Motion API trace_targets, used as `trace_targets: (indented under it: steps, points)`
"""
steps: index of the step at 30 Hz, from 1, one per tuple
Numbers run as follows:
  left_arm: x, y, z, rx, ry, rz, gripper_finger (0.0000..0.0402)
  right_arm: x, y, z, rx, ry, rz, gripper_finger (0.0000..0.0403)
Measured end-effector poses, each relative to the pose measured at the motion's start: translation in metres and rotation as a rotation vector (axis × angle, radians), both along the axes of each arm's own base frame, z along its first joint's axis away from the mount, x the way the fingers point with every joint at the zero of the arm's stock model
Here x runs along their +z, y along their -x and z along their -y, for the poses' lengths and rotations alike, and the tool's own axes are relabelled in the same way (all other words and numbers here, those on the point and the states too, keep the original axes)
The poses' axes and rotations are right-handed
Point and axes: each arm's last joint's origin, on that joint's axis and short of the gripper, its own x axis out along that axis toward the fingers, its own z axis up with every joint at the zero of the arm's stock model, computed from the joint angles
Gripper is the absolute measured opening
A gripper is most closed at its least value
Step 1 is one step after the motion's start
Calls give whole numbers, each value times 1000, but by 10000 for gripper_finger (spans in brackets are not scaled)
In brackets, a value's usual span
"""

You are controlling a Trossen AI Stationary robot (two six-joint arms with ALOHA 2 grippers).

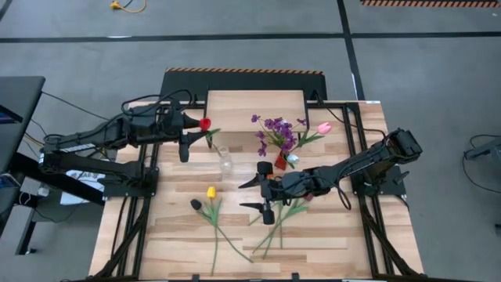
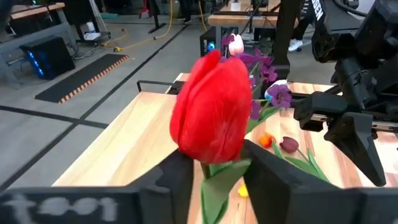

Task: Pick and place flowers into a vace then onto a shelf
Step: Put the red flower into the transparent flower vase, then put the dark red flower into the transparent flower vase

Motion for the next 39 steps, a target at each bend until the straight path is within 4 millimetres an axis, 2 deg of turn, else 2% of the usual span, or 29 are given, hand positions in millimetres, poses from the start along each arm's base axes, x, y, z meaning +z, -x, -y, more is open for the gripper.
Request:
trace_targets:
  steps: [8, 20, 24, 30, 35, 39]
  points:
    - [-8, 3, 1, -10, 41, -93, 178, -2, 1, 0, -5, -12, -27, 243]
    - [-21, 10, 2, 2, 80, -240, 210, -5, 1, 1, -12, -18, -56, 243]
    - [-19, 16, 3, -14, 92, -223, 211, -10, 2, 2, -17, -18, -107, 243]
    - [-4, 35, 12, -173, 120, -90, 211, -19, 6, 3, -34, -23, -212, 243]
    - [12, 54, 25, -398, 162, 67, 211, -22, 8, 3, -49, -42, -249, 243]
    - [20, 61, 37, -566, 177, 160, 211, -26, 11, -2, -39, -37, -292, 243]
